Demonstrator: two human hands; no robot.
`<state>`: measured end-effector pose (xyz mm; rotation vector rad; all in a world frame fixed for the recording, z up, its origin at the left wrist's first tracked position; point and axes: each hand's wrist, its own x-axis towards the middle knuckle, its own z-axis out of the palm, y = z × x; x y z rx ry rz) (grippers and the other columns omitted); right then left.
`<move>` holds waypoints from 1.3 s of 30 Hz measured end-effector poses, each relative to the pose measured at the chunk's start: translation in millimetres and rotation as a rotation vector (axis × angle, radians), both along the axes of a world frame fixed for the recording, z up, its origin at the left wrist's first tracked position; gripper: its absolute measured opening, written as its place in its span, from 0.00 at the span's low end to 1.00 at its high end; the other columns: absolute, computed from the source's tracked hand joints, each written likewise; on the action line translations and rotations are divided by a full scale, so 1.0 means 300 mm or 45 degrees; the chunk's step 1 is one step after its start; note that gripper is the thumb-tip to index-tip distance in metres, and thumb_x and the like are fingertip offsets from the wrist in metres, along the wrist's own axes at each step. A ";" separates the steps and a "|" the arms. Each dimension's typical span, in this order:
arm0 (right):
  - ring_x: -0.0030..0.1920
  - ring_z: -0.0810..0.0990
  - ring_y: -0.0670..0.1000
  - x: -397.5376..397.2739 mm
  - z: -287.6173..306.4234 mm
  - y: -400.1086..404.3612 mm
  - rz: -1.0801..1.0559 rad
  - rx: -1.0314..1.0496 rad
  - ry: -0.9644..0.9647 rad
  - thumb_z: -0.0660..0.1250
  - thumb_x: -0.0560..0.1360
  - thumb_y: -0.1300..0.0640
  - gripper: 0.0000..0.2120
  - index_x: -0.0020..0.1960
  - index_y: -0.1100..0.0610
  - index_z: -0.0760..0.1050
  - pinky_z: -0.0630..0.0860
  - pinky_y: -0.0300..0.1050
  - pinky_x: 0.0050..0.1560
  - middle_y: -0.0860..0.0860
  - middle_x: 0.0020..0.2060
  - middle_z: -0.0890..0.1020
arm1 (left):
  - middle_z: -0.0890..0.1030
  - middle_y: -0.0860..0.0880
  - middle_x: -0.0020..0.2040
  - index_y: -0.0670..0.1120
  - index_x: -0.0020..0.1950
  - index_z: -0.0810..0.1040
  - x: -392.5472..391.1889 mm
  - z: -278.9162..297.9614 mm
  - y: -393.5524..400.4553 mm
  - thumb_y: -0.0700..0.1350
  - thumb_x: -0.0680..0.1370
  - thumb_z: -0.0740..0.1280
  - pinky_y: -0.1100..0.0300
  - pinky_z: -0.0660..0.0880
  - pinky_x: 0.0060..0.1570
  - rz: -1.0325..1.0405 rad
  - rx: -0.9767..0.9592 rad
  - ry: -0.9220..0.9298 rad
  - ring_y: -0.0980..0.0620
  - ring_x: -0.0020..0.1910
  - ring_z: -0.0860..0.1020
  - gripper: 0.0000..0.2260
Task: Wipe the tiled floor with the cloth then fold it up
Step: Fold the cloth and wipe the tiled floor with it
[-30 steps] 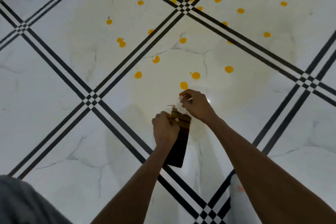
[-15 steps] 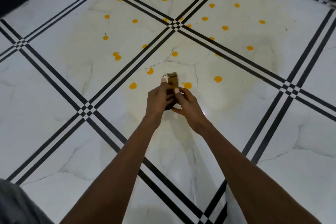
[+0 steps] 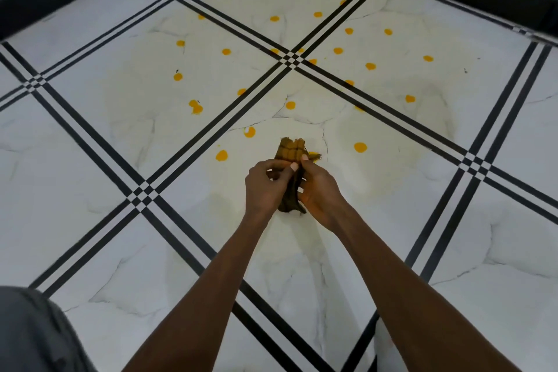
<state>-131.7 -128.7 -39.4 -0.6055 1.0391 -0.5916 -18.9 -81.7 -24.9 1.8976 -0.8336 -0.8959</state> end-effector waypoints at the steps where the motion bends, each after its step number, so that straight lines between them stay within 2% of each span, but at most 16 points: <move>1: 0.65 0.83 0.54 -0.006 -0.003 -0.003 0.004 0.008 -0.001 0.58 0.87 0.46 0.18 0.67 0.54 0.80 0.80 0.54 0.65 0.54 0.62 0.85 | 0.86 0.50 0.55 0.46 0.58 0.86 -0.003 0.000 0.004 0.54 0.77 0.75 0.65 0.78 0.54 0.005 -0.004 0.042 0.55 0.54 0.83 0.15; 3: 0.69 0.80 0.56 -0.019 -0.017 -0.008 0.031 0.004 -0.007 0.57 0.87 0.46 0.20 0.70 0.54 0.79 0.74 0.60 0.73 0.55 0.65 0.84 | 0.86 0.51 0.55 0.47 0.58 0.86 -0.012 0.002 0.008 0.55 0.75 0.76 0.65 0.78 0.54 0.000 -0.020 0.078 0.55 0.55 0.83 0.16; 6: 0.70 0.79 0.55 -0.028 -0.034 -0.010 0.024 0.004 0.022 0.59 0.86 0.45 0.20 0.70 0.53 0.78 0.71 0.62 0.76 0.54 0.67 0.83 | 0.87 0.50 0.53 0.47 0.56 0.87 -0.025 -0.017 -0.001 0.51 0.77 0.75 0.59 0.81 0.57 -0.006 -0.054 -0.006 0.54 0.54 0.84 0.11; 9: 0.67 0.80 0.53 -0.033 -0.028 -0.011 -0.026 -0.030 0.055 0.58 0.87 0.46 0.16 0.66 0.50 0.79 0.75 0.58 0.72 0.52 0.64 0.84 | 0.87 0.49 0.50 0.46 0.54 0.86 -0.038 -0.031 -0.015 0.49 0.80 0.71 0.54 0.82 0.57 -0.002 -0.092 0.006 0.51 0.53 0.85 0.08; 12: 0.64 0.82 0.55 -0.051 -0.022 -0.015 -0.140 -0.085 0.148 0.56 0.87 0.45 0.17 0.65 0.49 0.80 0.80 0.56 0.64 0.51 0.61 0.85 | 0.85 0.47 0.52 0.48 0.57 0.80 -0.033 -0.040 -0.022 0.49 0.83 0.65 0.48 0.82 0.59 0.055 -0.106 0.155 0.49 0.55 0.84 0.07; 15: 0.64 0.83 0.56 -0.095 -0.024 -0.026 -0.224 -0.120 0.281 0.55 0.87 0.44 0.19 0.66 0.49 0.81 0.80 0.60 0.65 0.51 0.59 0.86 | 0.83 0.44 0.53 0.52 0.58 0.74 0.001 -0.048 -0.029 0.51 0.86 0.58 0.43 0.82 0.59 0.128 -0.082 0.314 0.45 0.56 0.83 0.07; 17: 0.64 0.83 0.56 -0.137 -0.030 -0.042 -0.237 -0.072 0.247 0.56 0.87 0.44 0.21 0.69 0.52 0.80 0.80 0.59 0.66 0.51 0.60 0.87 | 0.81 0.45 0.55 0.52 0.59 0.72 0.028 -0.044 -0.041 0.51 0.86 0.56 0.46 0.81 0.59 0.172 -0.047 0.348 0.45 0.58 0.81 0.08; 20: 0.64 0.84 0.54 -0.208 -0.013 -0.062 -0.135 -0.025 0.129 0.62 0.86 0.49 0.17 0.70 0.55 0.79 0.81 0.52 0.63 0.52 0.61 0.87 | 0.78 0.50 0.55 0.47 0.65 0.72 0.042 -0.034 -0.061 0.50 0.87 0.54 0.61 0.75 0.50 0.206 0.016 0.372 0.50 0.58 0.77 0.12; 22: 0.64 0.85 0.54 -0.254 -0.001 -0.071 -0.064 -0.086 0.132 0.66 0.84 0.56 0.15 0.70 0.55 0.78 0.82 0.53 0.64 0.53 0.62 0.86 | 0.77 0.51 0.55 0.46 0.67 0.72 0.034 -0.042 -0.069 0.50 0.87 0.55 0.61 0.72 0.50 0.183 0.050 0.393 0.52 0.56 0.76 0.13; 24: 0.64 0.84 0.55 -0.289 0.016 -0.078 -0.032 -0.202 0.258 0.66 0.84 0.57 0.15 0.70 0.55 0.78 0.80 0.54 0.66 0.54 0.61 0.86 | 0.79 0.51 0.53 0.47 0.67 0.71 0.016 -0.047 -0.074 0.51 0.87 0.55 0.61 0.73 0.47 0.125 0.060 0.393 0.55 0.52 0.78 0.13; 27: 0.62 0.84 0.51 -0.340 0.073 -0.102 0.023 -0.523 0.568 0.63 0.86 0.53 0.13 0.68 0.52 0.78 0.81 0.50 0.66 0.52 0.59 0.85 | 0.81 0.50 0.51 0.47 0.65 0.71 -0.012 -0.054 -0.082 0.51 0.87 0.57 0.64 0.76 0.43 0.017 0.038 0.390 0.56 0.49 0.80 0.11; 30: 0.60 0.82 0.51 -0.385 0.172 -0.150 -0.016 -0.846 0.838 0.61 0.86 0.51 0.14 0.68 0.55 0.77 0.79 0.51 0.66 0.53 0.59 0.84 | 0.85 0.45 0.52 0.45 0.63 0.71 -0.014 -0.070 -0.086 0.49 0.86 0.60 0.58 0.81 0.45 0.017 -0.026 0.485 0.49 0.46 0.84 0.10; 34: 0.58 0.82 0.58 -0.355 0.228 -0.195 0.060 -1.215 1.241 0.59 0.86 0.54 0.15 0.68 0.58 0.75 0.78 0.51 0.59 0.57 0.57 0.84 | 0.86 0.45 0.49 0.45 0.60 0.73 0.015 -0.112 -0.057 0.47 0.86 0.61 0.54 0.81 0.46 0.086 -0.019 0.401 0.46 0.44 0.85 0.07; 36: 0.56 0.82 0.64 -0.301 0.201 -0.177 0.224 -1.269 1.396 0.58 0.86 0.54 0.14 0.68 0.57 0.74 0.79 0.55 0.54 0.59 0.56 0.83 | 0.85 0.44 0.49 0.44 0.59 0.73 0.030 -0.138 -0.030 0.44 0.85 0.61 0.52 0.80 0.47 0.094 0.010 0.367 0.45 0.44 0.84 0.05; 39: 0.56 0.81 0.64 -0.193 0.101 -0.143 0.581 -1.152 1.520 0.57 0.85 0.51 0.17 0.71 0.54 0.72 0.74 0.52 0.52 0.61 0.57 0.82 | 0.85 0.42 0.49 0.42 0.60 0.74 0.053 -0.172 0.006 0.41 0.84 0.63 0.51 0.80 0.46 0.086 0.064 0.277 0.45 0.42 0.83 0.06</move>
